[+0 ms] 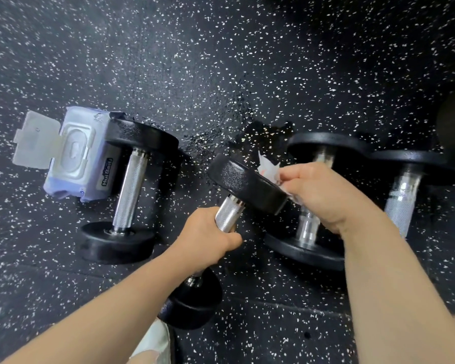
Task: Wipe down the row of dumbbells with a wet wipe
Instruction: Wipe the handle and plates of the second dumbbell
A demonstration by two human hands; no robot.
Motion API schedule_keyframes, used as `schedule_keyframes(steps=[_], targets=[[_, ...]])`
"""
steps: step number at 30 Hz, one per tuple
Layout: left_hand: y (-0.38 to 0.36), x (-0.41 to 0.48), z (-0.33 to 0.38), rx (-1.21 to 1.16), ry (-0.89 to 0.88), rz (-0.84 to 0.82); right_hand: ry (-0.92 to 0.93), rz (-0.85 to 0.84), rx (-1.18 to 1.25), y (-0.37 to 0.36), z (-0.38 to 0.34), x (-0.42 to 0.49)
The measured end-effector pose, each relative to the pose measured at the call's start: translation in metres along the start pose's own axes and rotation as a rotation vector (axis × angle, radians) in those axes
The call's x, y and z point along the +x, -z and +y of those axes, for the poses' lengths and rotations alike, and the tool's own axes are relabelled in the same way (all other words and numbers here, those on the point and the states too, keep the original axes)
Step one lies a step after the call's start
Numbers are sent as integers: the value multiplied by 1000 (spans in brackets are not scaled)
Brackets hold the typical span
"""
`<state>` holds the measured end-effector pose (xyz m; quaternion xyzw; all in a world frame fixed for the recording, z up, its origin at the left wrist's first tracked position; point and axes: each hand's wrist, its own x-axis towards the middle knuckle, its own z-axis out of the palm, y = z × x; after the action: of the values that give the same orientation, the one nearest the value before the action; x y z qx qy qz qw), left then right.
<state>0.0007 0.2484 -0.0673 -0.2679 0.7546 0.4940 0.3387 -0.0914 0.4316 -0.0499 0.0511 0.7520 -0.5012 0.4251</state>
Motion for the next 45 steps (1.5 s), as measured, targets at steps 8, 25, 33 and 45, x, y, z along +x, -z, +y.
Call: schedule_keyframes(steps=[8, 25, 33, 45], targets=[[5, -1, 3, 66, 7, 13, 259, -78, 88, -21, -61, -9], [-11, -1, 2, 135, -36, 137, -398, 121, 109, -7, -26, 7], [0, 23, 2, 16, 71, 278, -346, 119, 182, 8, -46, -7], [10, 34, -1, -133, 120, 263, -420, 147, 353, -6, -31, -7]])
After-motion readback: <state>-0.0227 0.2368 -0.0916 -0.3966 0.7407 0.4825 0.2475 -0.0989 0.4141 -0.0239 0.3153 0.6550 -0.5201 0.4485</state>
